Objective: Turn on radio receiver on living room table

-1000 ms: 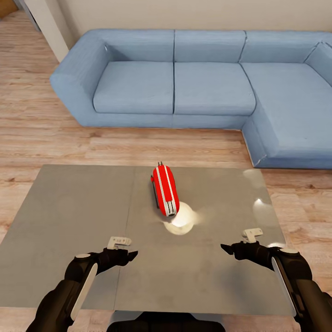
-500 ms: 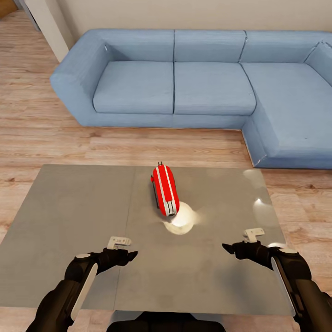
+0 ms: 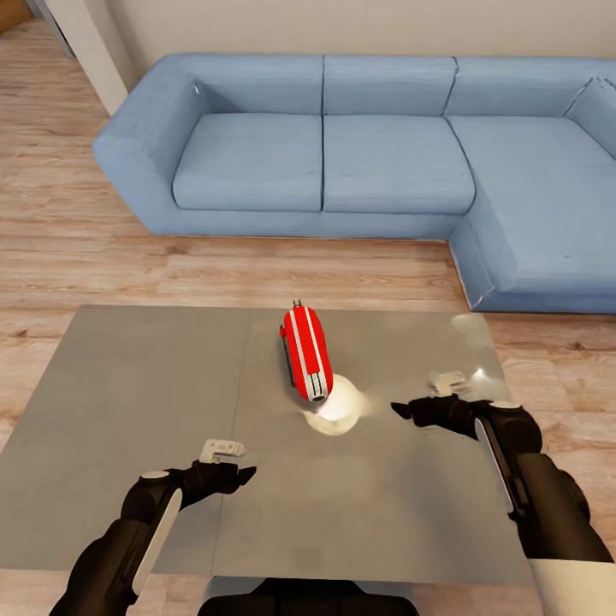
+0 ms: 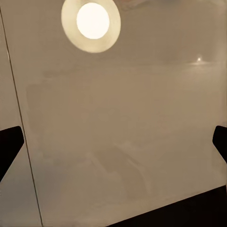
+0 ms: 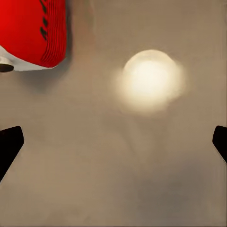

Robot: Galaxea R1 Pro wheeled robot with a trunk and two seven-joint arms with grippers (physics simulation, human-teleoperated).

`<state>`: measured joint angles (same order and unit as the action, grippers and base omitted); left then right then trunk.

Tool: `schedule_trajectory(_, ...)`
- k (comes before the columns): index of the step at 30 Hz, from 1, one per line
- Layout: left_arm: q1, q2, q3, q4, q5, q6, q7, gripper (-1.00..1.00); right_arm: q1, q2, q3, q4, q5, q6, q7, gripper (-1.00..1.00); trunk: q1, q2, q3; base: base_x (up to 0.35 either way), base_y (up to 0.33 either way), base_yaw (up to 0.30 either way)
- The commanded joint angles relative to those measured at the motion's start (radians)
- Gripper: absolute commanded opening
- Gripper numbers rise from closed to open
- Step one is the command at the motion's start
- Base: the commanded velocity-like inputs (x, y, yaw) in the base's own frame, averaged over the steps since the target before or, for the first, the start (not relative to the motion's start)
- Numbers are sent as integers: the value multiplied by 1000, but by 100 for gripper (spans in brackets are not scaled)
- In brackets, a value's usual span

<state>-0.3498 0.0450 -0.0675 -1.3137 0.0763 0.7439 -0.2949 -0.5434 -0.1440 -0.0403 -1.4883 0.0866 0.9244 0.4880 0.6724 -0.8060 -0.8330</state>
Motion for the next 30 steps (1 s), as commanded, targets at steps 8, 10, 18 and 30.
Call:
schedule_trajectory(8, 0, 0, 0, 1, -1, 0, 0, 100, -104, 93, 74, 7, 2, 55, -73, 100, 0, 0, 0, 0, 0, 0)
schedule_trajectory(10, 0, 1, 0, 1, 0, 0, 0, 100, -176, 140, 117, 37, 23, 121, -78, 100, 0, 0, 0, 0, 0, 0)
schedule_trajectory(18, 0, 1, 0, 1, 0, 0, 0, 100, -272, 225, 148, 127, 55, 123, -78, 100, 0, 0, 0, 0, 0, 0)
schedule_trajectory(30, 0, 1, 0, -1, 0, 1, -1, 100, -279, 236, 153, 119, 100, 123, -78, 100, 0, 0, 0, 0, 0, 0)
